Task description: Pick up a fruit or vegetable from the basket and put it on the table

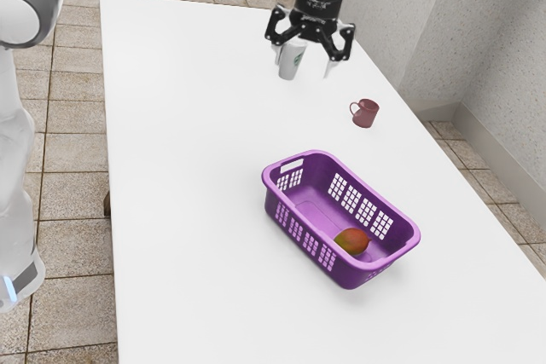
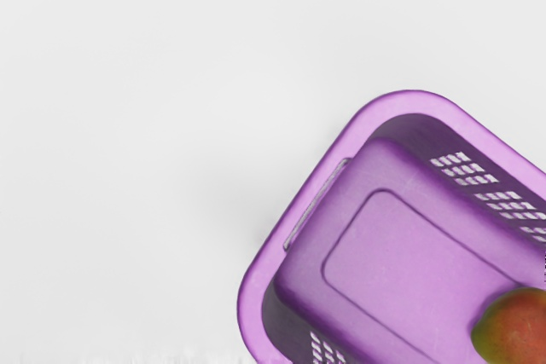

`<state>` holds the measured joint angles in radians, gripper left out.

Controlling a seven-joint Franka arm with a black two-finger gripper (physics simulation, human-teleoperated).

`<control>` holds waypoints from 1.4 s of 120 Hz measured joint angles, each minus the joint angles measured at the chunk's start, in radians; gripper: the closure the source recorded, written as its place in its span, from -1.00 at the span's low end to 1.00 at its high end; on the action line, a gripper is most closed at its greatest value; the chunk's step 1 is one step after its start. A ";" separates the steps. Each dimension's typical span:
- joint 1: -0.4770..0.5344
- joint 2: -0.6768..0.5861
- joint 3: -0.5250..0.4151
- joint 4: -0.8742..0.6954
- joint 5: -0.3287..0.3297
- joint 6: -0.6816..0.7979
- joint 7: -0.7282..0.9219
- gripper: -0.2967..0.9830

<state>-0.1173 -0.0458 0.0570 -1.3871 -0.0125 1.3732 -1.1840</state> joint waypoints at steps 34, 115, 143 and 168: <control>-0.094 -0.001 -0.028 0.001 -0.062 -0.024 -0.429 -0.54; -0.122 0.133 -0.170 -0.204 0.060 0.386 0.222 -0.54; -0.109 0.111 -0.172 -0.331 0.043 0.552 0.400 -0.54; -0.121 0.115 -0.171 -0.368 0.001 0.651 0.508 -0.54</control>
<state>-0.2387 0.0689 -0.1145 -1.7556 -0.0114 2.0240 -0.6763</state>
